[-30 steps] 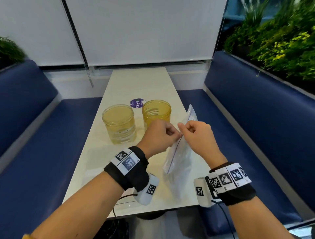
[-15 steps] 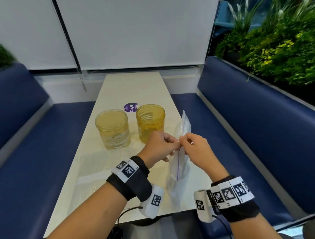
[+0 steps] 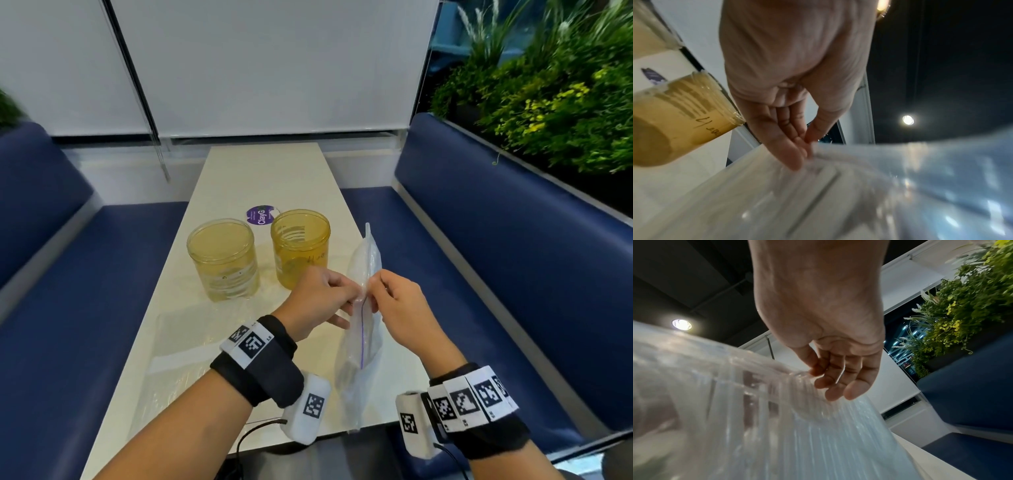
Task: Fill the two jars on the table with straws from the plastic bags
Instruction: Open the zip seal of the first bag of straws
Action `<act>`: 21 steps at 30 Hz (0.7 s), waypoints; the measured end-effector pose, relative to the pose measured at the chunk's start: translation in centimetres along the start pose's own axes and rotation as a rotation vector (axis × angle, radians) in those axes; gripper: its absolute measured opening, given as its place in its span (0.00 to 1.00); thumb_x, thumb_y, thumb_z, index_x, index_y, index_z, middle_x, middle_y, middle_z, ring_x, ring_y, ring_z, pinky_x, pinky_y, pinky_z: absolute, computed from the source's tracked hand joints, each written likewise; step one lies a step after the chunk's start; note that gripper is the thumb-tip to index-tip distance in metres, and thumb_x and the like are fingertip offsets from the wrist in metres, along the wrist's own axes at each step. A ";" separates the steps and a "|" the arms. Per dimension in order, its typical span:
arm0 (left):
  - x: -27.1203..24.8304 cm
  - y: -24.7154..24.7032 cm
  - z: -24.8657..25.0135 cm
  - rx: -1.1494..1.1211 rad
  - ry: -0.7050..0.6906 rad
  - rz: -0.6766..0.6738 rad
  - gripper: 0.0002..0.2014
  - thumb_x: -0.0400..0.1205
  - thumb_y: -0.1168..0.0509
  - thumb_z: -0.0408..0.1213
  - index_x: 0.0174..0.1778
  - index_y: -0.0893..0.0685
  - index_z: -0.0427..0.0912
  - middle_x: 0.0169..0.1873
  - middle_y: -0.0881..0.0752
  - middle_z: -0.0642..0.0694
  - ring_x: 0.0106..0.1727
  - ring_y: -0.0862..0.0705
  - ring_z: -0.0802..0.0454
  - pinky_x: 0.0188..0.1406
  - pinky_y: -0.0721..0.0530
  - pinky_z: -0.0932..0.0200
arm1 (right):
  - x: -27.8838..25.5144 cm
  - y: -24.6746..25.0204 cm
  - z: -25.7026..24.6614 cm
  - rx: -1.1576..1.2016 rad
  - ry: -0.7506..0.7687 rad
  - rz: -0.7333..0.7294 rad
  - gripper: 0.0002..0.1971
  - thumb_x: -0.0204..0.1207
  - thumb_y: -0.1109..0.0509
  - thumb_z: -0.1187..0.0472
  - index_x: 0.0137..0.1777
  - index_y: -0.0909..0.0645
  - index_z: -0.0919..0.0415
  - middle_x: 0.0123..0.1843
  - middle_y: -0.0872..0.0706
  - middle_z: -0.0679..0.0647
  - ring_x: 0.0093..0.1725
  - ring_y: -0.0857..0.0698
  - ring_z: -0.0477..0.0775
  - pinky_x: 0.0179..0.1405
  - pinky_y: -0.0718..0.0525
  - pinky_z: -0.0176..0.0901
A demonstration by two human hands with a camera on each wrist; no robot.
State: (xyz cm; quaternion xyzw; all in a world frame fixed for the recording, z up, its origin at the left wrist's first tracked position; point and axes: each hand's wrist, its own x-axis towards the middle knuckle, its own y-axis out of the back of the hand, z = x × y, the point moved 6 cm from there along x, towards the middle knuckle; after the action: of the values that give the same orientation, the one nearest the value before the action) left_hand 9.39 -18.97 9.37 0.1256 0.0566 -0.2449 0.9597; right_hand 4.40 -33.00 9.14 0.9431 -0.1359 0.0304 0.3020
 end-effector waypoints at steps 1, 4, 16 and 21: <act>0.1 0.0 0.0 0.002 -0.002 -0.017 0.09 0.84 0.30 0.33 0.48 0.07 0.31 0.45 0.08 0.33 0.40 0.11 0.51 0.31 0.10 0.58 | 0.0 0.1 -0.1 0.006 -0.005 0.006 0.16 0.87 0.38 0.52 0.39 0.20 0.55 0.36 0.15 0.54 0.37 0.17 0.55 0.42 0.13 0.52; 0.1 -0.4 0.2 0.046 -0.011 -0.066 0.10 0.86 0.32 0.33 0.46 0.07 0.32 0.36 0.10 0.44 0.37 0.14 0.59 0.29 0.11 0.59 | 0.0 0.3 -0.2 -0.008 -0.003 0.019 0.21 0.83 0.34 0.43 0.38 0.20 0.60 0.32 0.16 0.52 0.31 0.22 0.48 0.35 0.17 0.45; -0.1 -0.9 0.2 -0.103 0.163 0.046 0.08 0.84 0.31 0.35 0.44 0.10 0.34 0.35 0.13 0.43 0.39 0.15 0.51 0.28 0.11 0.60 | 0.6 0.2 -1.0 -0.262 0.008 0.081 0.21 0.86 0.42 0.54 0.30 0.27 0.56 0.29 0.20 0.53 0.30 0.22 0.57 0.30 0.21 0.54; -0.2 -0.4 0.1 -0.107 0.123 0.217 0.07 0.82 0.33 0.34 0.38 0.16 0.38 0.30 0.15 0.44 0.31 0.16 0.51 0.22 0.19 0.64 | 0.8 0.2 -1.9 -0.415 -0.046 0.065 0.22 0.82 0.41 0.56 0.24 0.32 0.56 0.29 0.20 0.55 0.29 0.26 0.56 0.26 0.29 0.46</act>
State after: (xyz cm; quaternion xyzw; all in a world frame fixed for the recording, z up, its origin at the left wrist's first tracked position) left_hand 8.99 -19.23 9.45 0.0942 0.1145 -0.1283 0.9806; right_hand 5.18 -32.27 10.90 0.8562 -0.1764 -0.0102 0.4855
